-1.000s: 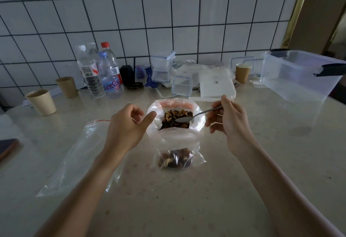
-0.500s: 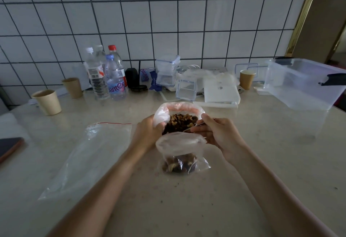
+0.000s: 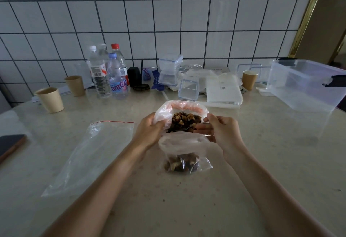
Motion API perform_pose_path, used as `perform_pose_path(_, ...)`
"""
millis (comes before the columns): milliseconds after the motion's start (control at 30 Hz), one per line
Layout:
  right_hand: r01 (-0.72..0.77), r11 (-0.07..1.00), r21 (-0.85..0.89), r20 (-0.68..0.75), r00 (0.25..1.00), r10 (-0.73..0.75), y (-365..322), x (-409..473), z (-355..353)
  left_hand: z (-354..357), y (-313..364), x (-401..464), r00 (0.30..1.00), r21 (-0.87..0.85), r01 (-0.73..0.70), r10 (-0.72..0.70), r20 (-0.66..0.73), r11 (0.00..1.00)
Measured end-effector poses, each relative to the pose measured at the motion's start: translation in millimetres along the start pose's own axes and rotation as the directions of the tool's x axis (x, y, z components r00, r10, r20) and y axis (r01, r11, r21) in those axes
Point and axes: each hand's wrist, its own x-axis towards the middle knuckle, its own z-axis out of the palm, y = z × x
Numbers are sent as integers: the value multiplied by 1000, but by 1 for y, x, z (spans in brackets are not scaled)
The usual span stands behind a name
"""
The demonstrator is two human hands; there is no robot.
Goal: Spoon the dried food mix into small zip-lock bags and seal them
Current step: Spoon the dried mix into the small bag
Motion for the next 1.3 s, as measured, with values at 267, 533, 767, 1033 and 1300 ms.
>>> perform_pose_path(267, 154, 982, -112, -38, 987, -159, -1, 4, 1, 4, -6, 5, 999, -75, 34, -33, 27, 997)
perform_pose_path(533, 33, 999, -30, -11, 999, -33, 2, 9, 2, 4, -9, 9, 996, -178, 86, -81, 34, 980)
perform_pose_path(767, 10, 1000, -16, -22, 1000, -10, 1, 7, 5, 6, -10, 9, 996, -169, 78, -69, 55, 983)
perform_pose_path(1033, -55, 978, 199, -11, 998, 59, -1, 7, 1, 5, -8, 6, 998, -172, 56, -52, 26, 984)
perform_pose_path(1300, -37, 964, 263, -20, 999, 44, -11, 3, -5, -3, -1, 3, 999, -67, 3, -7, -46, 998)
